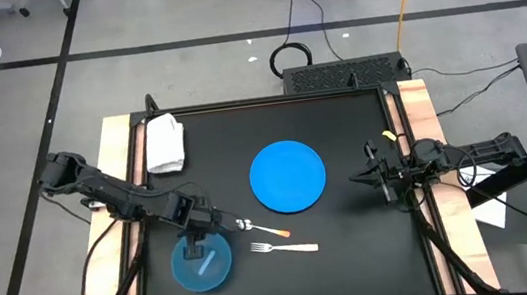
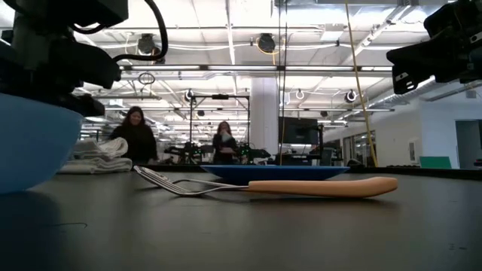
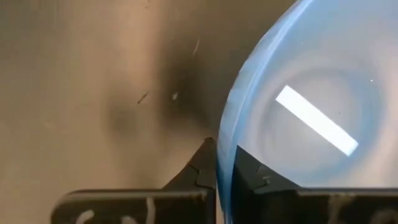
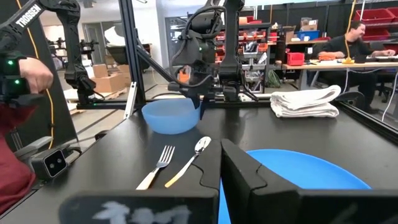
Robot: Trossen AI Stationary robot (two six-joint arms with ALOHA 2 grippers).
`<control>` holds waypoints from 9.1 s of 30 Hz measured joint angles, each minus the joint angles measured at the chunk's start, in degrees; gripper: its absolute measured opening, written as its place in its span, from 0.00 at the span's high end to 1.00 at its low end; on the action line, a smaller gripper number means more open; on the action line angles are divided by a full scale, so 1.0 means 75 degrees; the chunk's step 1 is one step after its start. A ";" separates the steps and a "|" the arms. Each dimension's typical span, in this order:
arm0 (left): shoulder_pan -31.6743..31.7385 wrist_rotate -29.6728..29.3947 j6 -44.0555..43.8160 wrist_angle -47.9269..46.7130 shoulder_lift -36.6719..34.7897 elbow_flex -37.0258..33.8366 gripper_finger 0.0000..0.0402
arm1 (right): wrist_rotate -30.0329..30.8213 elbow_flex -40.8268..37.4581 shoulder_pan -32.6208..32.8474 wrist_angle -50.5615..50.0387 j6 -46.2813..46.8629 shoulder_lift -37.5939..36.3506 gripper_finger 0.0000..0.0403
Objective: Set table place
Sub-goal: Put the blue bowl on the blue plate on the table, then adjust the blue bowl to the center of the blue plate on the table
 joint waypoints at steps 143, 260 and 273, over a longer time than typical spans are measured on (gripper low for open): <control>0.4890 -0.0233 0.6237 -0.2593 0.7256 1.0524 0.98 | 0.0017 0.0003 0.0000 0.0164 -0.0007 0.0003 1.00; 0.1040 -0.3606 0.4518 0.8242 -0.7916 -0.4043 1.00 | 0.0020 0.0001 0.0000 0.0111 0.0141 0.0017 1.00; 0.2412 -0.2735 0.4348 0.7245 -0.8191 -0.4062 1.00 | 0.0020 0.0003 0.0000 0.0137 0.0073 0.0017 1.00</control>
